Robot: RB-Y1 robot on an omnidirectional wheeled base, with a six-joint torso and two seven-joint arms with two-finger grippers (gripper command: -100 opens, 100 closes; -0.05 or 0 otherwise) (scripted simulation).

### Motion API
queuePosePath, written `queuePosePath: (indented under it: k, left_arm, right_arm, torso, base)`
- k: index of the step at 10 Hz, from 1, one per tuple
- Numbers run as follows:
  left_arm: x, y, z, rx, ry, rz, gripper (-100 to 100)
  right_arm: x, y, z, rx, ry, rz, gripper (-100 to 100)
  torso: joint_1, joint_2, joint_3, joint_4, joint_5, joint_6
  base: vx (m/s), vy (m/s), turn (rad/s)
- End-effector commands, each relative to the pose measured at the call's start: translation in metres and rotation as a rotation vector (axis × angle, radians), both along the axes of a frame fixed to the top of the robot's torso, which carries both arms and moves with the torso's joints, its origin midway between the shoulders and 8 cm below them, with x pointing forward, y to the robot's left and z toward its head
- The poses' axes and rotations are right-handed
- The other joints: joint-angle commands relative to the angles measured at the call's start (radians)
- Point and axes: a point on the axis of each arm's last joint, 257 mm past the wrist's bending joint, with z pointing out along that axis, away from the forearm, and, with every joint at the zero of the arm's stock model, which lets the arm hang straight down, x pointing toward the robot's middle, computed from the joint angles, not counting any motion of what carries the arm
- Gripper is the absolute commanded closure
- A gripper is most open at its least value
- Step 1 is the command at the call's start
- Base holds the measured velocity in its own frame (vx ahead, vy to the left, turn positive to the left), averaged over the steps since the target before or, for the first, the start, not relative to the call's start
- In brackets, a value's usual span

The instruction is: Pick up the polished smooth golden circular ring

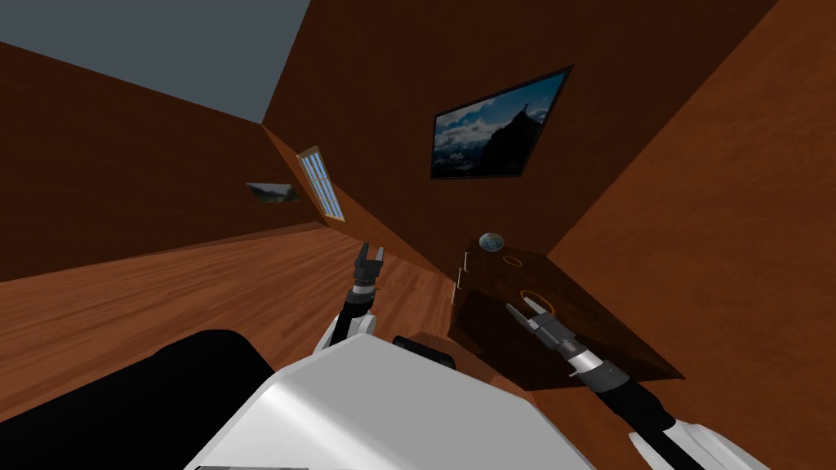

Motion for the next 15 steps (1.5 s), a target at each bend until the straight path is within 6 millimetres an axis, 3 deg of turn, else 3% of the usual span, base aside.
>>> queuePosePath:
  k: [1, 4, 5, 6, 7, 8, 10, 11, 12, 13, 14, 15]
  left_arm:
    - [0.000, 0.000, 0.000, 0.000, 0.000, 0.000, 0]
    - [0.000, 0.000, 0.000, 0.000, 0.000, 0.000, 0]
    - [0.000, 0.000, 0.000, 0.000, 0.000, 0.000, 0]
    - [0.000, 0.000, 0.000, 0.000, 0.000, 0.000, 0]
    - [0.000, 0.000, 0.000, 0.000, 0.000, 0.000, 0]
    - [0.000, 0.000, 0.000, 0.000, 0.000, 0.000, 0]
    - [0.000, 0.000, 0.000, 0.000, 0.000, 0.000, 0]
    - [0.000, 0.000, 0.000, 0.000, 0.000, 0.000, 0]
    - [0.000, 0.000, 0.000, 0.000, 0.000, 0.000, 0]
    - [0.000, 0.000, 0.000, 0.000, 0.000, 0.000, 0]
    - [0.000, 0.000, 0.000, 0.000, 0.000, 0.000, 0]
    - [0.000, 0.000, 0.000, 0.000, 0.000, 0.000, 0]
  right_arm:
    - [-0.009, -0.021, -0.018, -0.107, 0.046, 0.010, -100]
    - [-0.017, -0.040, -0.032, -0.226, 0.093, 0.033, -100]
    - [-0.026, -0.059, -0.045, -0.309, 0.136, 0.044, -100]
    - [-0.026, -0.060, -0.045, -0.319, 0.139, 0.048, -100]
    - [-0.036, -0.079, -0.057, -0.399, 0.185, 0.061, -100]
    - [-0.036, -0.080, -0.057, -0.407, 0.187, 0.064, -100]
    - [-0.061, -0.119, -0.077, -0.542, 0.284, 0.088, -100]
    - [-0.061, -0.121, -0.078, -0.571, 0.292, 0.100, -100]
    - [-0.075, -0.141, -0.085, -0.636, 0.344, 0.116, -100]
    - [-0.076, -0.142, -0.087, -0.644, 0.347, 0.120, -100]
    - [-0.090, -0.162, -0.093, -0.707, 0.401, 0.137, -100]
    - [-0.091, -0.162, -0.094, -0.712, 0.403, 0.139, -100]
  torso:
    - [0.000, 0.000, 0.000, 0.000, 0.000, 0.000]
    - [-0.003, 0.001, 0.000, 0.000, -0.001, 0.000]
    - [-0.003, 0.001, 0.001, 0.000, -0.001, 0.000]
    - [-0.003, 0.001, 0.000, 0.000, -0.001, 0.000]
    - [-0.003, 0.001, 0.000, 0.000, -0.001, 0.000]
    - [-0.002, 0.000, 0.000, 0.000, -0.001, 0.000]
    - [-0.004, -0.002, -0.001, 0.000, -0.001, 0.000]
    - [-0.002, -0.004, -0.002, -0.001, -0.001, 0.000]
    - [-0.002, -0.002, -0.002, -0.001, -0.001, 0.000]
    - [-0.004, -0.002, -0.001, 0.000, -0.001, 0.000]
    - [-0.006, -0.001, -0.001, 0.000, -0.001, 0.000]
    - [-0.007, -0.001, 0.000, 0.000, -0.002, 0.000]
  base:
    - [0.096, 0.090, 0.061]
    - [0.073, 0.061, 0.041]
    - [0.086, 0.065, 0.039]
    - [0.078, 0.060, 0.017]
    - [0.099, 0.075, 0.032]
    - [0.095, 0.047, 0.012]
    - [0.143, 0.056, 0.022]
    - [0.123, 0.067, -0.012]
    - [0.124, 0.039, -0.003]
    - [0.097, 0.009, -0.010]
    - [0.104, -0.001, -0.007]
    - [0.090, 0.011, -0.009]
